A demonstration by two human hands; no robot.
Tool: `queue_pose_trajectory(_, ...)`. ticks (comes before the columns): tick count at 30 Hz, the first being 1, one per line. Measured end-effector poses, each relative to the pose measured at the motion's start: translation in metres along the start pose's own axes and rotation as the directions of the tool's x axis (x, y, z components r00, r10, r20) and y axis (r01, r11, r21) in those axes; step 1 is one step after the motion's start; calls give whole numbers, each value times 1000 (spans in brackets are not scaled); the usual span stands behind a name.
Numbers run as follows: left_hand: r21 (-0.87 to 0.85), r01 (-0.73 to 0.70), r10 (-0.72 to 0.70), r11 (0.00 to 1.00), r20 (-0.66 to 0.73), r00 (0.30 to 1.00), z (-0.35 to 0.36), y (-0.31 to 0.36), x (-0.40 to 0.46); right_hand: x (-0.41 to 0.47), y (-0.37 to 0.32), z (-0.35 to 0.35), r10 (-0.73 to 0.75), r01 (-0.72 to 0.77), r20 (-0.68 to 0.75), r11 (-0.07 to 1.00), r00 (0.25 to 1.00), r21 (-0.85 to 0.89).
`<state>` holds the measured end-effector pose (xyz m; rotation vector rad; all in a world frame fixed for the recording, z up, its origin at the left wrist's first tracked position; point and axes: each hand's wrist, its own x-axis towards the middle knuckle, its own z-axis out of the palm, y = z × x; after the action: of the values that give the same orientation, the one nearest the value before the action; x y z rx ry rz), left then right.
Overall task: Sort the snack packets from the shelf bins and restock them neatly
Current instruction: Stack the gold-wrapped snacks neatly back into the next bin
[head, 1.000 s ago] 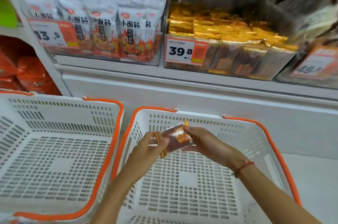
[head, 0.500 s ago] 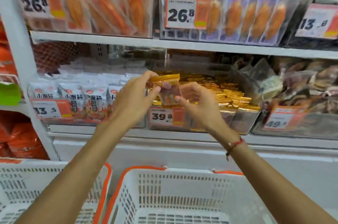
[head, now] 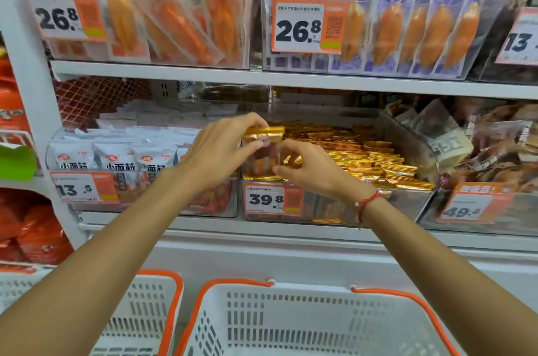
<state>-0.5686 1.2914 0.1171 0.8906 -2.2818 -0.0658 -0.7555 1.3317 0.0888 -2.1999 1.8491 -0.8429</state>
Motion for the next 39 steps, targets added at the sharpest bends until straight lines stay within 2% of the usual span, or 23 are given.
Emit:
queue_pose_trajectory(3, -140, 39, -62, 989, -169, 984, -19, -6, -8, 15, 10, -5, 47, -37, 106, 995, 993, -93)
queue_pose_trajectory(7, -288, 99, -160, 952, -197, 967, -20, -21, -22, 41, 11, -12, 88, -48, 334, 991, 938, -126)
queue_pose_trajectory(10, -400, 111, -200, 910, -188, 961, -12, -30, -26, 54, 8, -12, 54, 33, 346, 970, 936, -242)
queue_pose_trajectory(14, -523, 93, -211, 848, -171, 962, -8, -31, -23, 54, 18, -5, 45, -17, 316, 996, 948, -89)
queue_pose_trajectory(17, -556, 42, -165, 830, -172, 971, -8, -23, -19, 51, 24, -3, 58, -62, 294, 998, 954, 2)
queue_pose_trajectory(20, -473, 36, -103, 880, -115, 988, -3, -18, -16, 50, 25, -3, 55, -63, 275, 998, 960, 19)
queue_pose_trajectory(23, -290, 42, -49, 956, -18, 999, 1, -20, -16, 52, 27, -5, 44, -53, 292, 998, 955, 24)
queue_pose_trajectory(26, -138, -5, 9, 990, 28, 1000, -2, -21, -17, 46, 25, -17, 27, -39, 296, 999, 955, 38)
queue_pose_trajectory(30, 17, -113, 110, 993, 125, 986, -9, -18, -3, 22, 26, -33, -7, 15, 97, 997, 995, -80)
queue_pose_trajectory(32, 84, -162, 147, 983, 158, 976, -14, -16, 7, 7, 26, -35, -32, 34, 34, 997, 999, -74)
queue_pose_trajectory(36, 112, -205, 176, 972, 224, 959, -15, -10, 12, -18, 28, -34, -59, 64, 49, 993, 997, -98)
queue_pose_trajectory(39, 178, -234, 177, 956, 285, 942, -4, -2, 15, -35, 30, -22, -88, 102, 68, 964, 994, -246)
